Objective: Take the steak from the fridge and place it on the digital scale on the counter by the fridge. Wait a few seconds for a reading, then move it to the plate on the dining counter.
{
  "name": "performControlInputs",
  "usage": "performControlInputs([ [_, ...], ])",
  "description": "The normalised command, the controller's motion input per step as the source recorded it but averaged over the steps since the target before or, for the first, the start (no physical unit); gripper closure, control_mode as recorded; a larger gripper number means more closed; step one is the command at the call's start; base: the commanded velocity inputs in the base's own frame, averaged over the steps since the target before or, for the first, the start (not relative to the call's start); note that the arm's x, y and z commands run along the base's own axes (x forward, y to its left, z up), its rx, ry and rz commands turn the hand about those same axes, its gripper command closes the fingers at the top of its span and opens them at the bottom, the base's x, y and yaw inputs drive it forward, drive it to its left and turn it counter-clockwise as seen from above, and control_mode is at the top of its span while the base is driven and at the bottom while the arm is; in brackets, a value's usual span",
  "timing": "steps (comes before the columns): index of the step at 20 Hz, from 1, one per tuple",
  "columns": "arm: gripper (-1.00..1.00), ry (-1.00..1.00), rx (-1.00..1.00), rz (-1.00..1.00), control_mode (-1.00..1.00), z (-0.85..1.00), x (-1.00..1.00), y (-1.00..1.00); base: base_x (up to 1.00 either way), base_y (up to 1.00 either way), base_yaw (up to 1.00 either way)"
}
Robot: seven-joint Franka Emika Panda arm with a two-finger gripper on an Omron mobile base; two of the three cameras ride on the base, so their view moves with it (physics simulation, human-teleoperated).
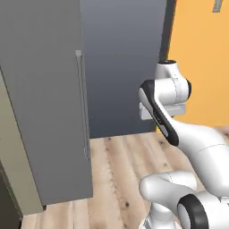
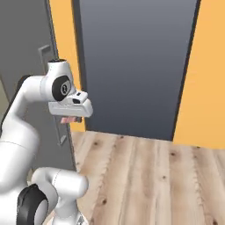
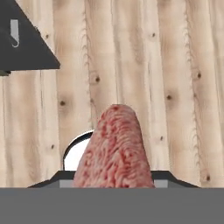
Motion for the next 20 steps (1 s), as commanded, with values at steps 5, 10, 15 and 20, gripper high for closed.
performControlInputs([
  [5, 1.00, 0.00, 0.00, 0.00, 1.00, 0.00, 0.00, 0.00, -0.20, 0.00, -0.96],
  [10, 1.00, 0.00, 0.00, 0.00, 1.00, 0.00, 0.00, 0.00, -0.25, 0.00, -0.92],
  [15, 1.00, 0.00, 0.00, 0.00, 1.00, 0.00, 0.00, 0.00, -0.34, -0.08, -0.86],
  [20, 1.00, 0.00, 0.00, 0.00, 1.00, 0.00, 0.00, 0.00, -0.28, -0.24, -0.83],
])
